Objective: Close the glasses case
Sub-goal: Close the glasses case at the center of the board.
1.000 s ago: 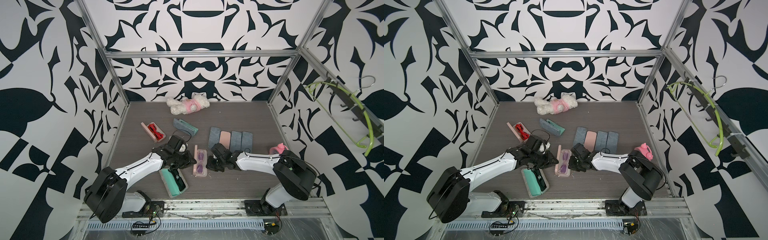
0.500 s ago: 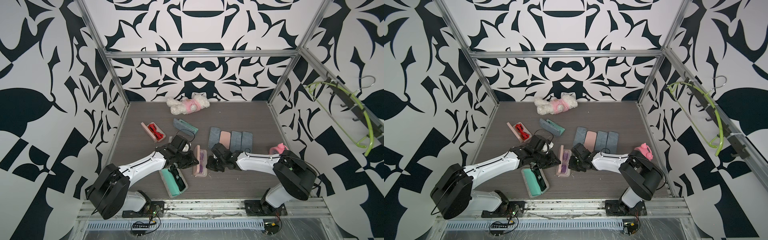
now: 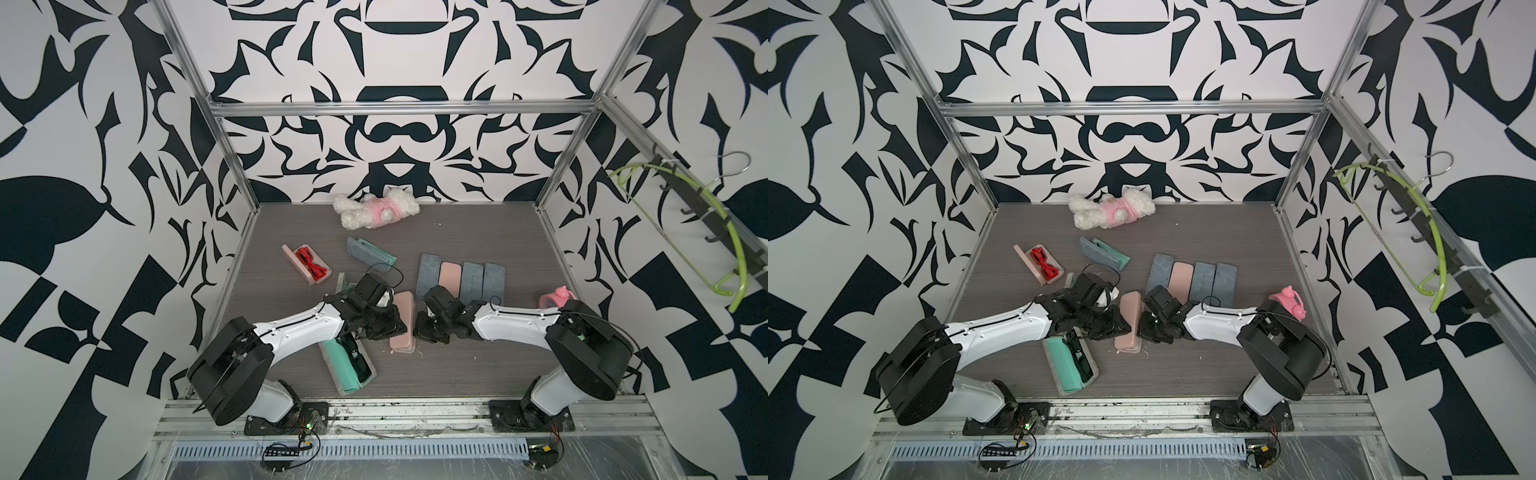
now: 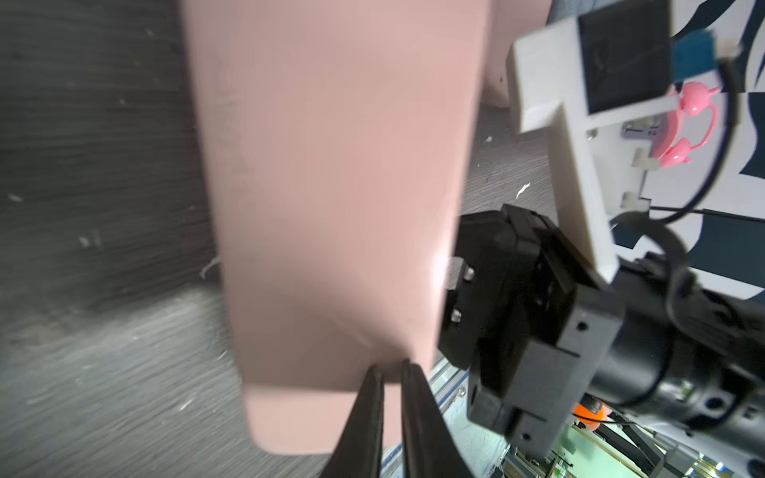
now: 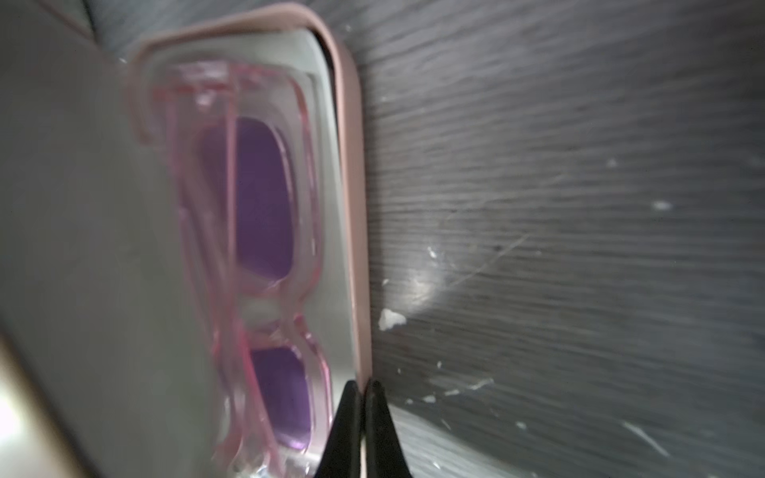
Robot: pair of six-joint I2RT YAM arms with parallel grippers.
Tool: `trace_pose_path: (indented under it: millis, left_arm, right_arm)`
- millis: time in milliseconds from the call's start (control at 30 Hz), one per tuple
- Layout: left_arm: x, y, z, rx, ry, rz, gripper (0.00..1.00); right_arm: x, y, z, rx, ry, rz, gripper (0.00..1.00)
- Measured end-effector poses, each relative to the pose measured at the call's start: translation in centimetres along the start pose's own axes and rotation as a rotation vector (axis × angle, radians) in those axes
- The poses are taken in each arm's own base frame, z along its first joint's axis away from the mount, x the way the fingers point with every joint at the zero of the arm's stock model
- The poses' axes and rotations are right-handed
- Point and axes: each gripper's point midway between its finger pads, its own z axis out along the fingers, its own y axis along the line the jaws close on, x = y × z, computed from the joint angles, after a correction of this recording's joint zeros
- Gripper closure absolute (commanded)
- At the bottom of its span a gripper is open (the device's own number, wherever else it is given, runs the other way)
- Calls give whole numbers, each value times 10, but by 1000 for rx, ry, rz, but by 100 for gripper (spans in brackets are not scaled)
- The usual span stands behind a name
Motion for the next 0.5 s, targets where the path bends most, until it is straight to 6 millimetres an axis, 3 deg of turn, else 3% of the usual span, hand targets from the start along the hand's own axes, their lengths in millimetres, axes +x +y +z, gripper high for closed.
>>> trace_pose_path:
  millis: [367,500]
  left_arm:
    - [1,-3,8,26,22,-21,84]
    - [2,0,9,21,26,-33,77]
  right_arm:
    - [0,0,0,1,1,-2,94]
    - [0,0,0,1,1,-3,93]
